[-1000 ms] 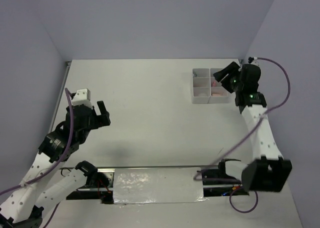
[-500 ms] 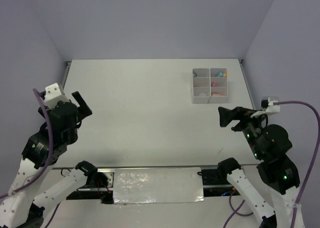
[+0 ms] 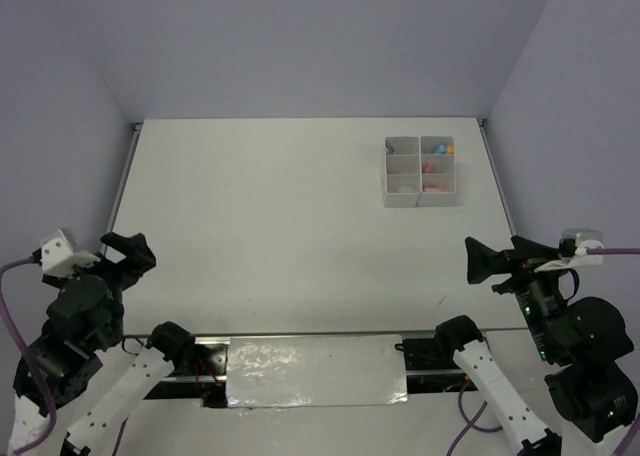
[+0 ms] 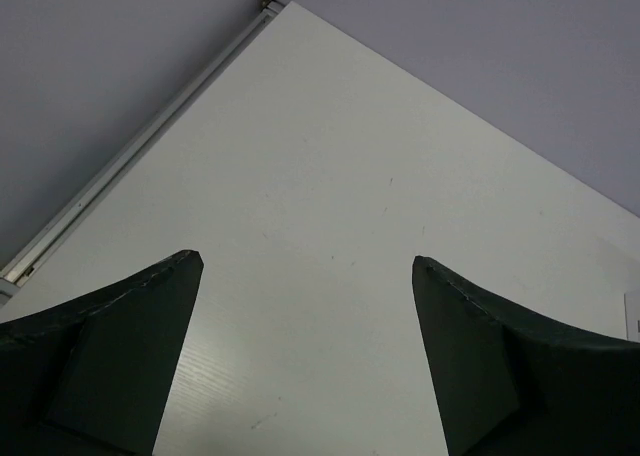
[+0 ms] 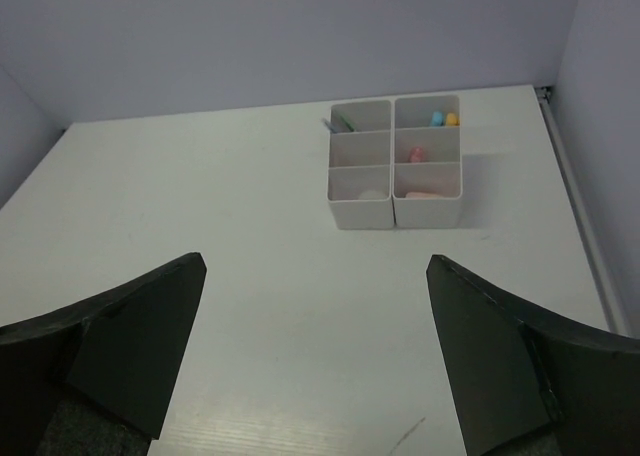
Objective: Sort the stationery into containers
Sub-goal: Reset both arms
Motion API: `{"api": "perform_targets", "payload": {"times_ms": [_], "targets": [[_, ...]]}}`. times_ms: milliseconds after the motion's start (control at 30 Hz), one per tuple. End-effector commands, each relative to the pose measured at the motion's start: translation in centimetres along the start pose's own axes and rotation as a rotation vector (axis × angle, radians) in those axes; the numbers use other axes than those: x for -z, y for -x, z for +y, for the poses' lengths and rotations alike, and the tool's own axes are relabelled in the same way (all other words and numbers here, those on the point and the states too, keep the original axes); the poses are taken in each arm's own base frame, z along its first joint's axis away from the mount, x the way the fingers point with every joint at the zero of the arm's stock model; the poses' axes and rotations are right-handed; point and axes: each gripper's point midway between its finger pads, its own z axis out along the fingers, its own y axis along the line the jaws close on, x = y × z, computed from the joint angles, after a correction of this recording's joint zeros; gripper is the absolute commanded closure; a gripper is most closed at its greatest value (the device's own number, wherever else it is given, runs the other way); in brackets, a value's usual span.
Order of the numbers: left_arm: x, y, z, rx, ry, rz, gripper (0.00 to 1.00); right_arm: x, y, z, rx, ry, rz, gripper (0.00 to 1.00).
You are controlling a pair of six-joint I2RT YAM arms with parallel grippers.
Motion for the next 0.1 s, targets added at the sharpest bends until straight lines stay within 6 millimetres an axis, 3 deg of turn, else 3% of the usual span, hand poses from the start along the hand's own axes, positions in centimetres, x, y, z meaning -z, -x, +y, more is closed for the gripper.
{"api": "perform_targets", "payload": {"times_ms": [0, 67], "targets": [[-0.34, 0.06, -0.31, 0.020, -0.001, -0.017, 0.01, -0.02, -0.45, -0.73, 0.017, -0.032, 0.007, 0.00], [-0.53, -0.17, -0.59, 0.004, -0.001, -0.003, 0.01, -0.10, -0.42, -0.66, 0.015, -0.030, 0.006, 0.00]]}}
